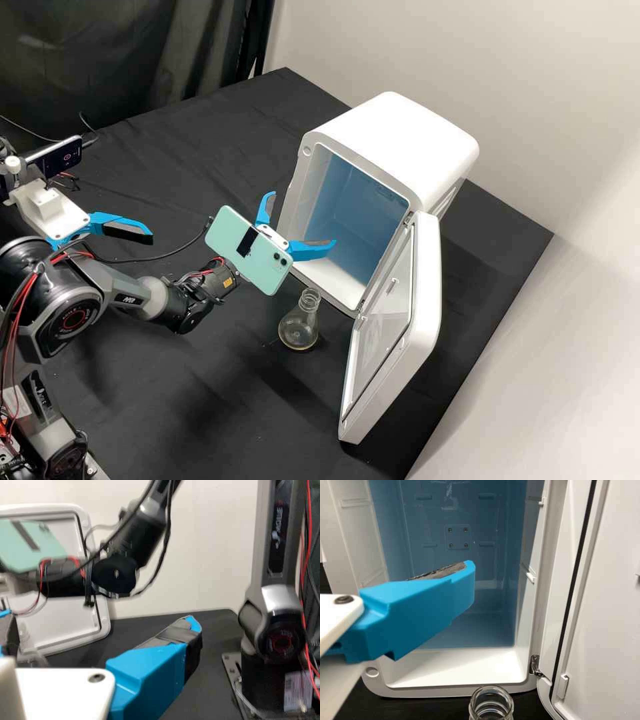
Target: Place the flask in the incubator
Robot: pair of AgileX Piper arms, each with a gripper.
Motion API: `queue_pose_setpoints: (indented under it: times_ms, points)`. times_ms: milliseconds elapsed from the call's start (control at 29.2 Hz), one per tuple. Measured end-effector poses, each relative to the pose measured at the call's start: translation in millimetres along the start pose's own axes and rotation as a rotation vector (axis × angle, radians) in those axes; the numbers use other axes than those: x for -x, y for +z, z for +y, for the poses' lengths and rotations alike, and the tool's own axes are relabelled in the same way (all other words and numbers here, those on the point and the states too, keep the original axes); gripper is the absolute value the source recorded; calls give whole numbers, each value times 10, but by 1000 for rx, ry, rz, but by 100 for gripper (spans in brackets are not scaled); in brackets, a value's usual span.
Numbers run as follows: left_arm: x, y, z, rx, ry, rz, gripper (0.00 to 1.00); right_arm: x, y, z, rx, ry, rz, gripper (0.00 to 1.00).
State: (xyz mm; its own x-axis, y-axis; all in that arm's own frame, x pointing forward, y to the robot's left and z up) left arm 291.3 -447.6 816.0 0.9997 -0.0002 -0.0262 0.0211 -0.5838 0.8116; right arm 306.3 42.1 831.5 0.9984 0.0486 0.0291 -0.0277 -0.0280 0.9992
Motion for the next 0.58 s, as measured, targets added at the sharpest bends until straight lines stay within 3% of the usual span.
queue_pose_setpoints:
  times_ms: [137,274,480,583]
  points:
    - [186,-118,-80,0,-16,40,100,0,0,0,0,0,0,100]
    - [351,-253,-101,19,-3,92,100,0,0,0,0,0,0,100]
    - [551,-415,-54,55,47,154,100,0,0,0,0,0,0,100]
    - [614,-440,-27,57,69,167,100,0,0,0,0,0,0,100]
